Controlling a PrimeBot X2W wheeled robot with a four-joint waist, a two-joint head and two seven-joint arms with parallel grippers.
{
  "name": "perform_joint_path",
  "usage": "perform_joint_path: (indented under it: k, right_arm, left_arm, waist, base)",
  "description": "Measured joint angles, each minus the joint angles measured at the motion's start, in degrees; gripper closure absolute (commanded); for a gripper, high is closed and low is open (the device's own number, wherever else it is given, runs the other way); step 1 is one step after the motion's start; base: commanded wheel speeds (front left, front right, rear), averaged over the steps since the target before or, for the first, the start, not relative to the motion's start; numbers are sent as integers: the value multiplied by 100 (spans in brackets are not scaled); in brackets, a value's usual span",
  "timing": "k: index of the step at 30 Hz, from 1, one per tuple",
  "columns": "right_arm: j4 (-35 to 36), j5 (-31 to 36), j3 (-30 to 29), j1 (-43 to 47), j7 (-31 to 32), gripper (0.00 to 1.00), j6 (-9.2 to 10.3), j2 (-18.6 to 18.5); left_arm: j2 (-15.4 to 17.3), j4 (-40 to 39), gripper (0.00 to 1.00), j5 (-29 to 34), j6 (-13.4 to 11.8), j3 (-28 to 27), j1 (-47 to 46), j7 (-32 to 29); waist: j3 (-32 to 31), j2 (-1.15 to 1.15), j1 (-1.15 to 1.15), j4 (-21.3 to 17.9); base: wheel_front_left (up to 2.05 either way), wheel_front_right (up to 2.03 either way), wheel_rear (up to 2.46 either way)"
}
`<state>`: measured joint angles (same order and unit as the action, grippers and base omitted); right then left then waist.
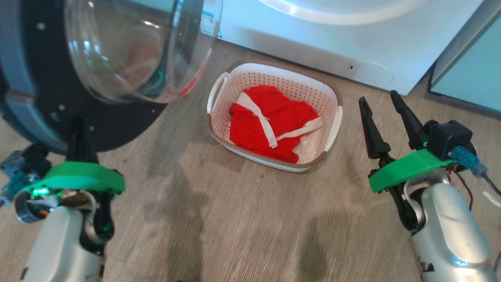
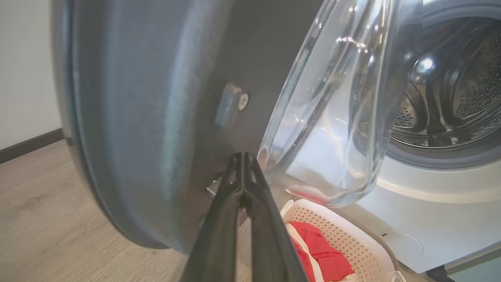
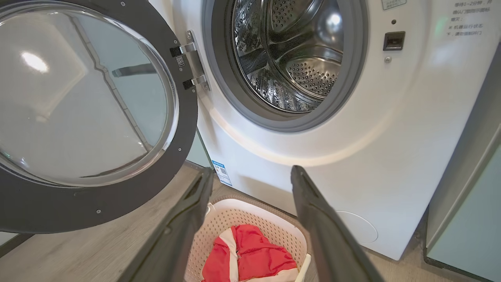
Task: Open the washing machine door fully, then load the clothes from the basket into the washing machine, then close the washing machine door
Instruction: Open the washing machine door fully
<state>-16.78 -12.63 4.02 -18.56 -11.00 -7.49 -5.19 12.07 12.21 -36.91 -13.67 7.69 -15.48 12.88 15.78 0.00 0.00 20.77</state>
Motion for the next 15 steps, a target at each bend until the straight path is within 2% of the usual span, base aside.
perform_joint_path:
  k: [6,15]
  right_arm:
    - [115,4,2,-143,77,0,0,-41]
    - [242,8,7,-232,149,0,0,-83]
  left_arm:
    - [90,276,100,-99,103,-372,-263,115]
    - [176,1023,100,-191,566,-1035,-826,191]
  waist:
    - [252,0,0,-35]
    - [592,0,0,-86]
  base:
    - [0,0,0]
    - [0,0,0]
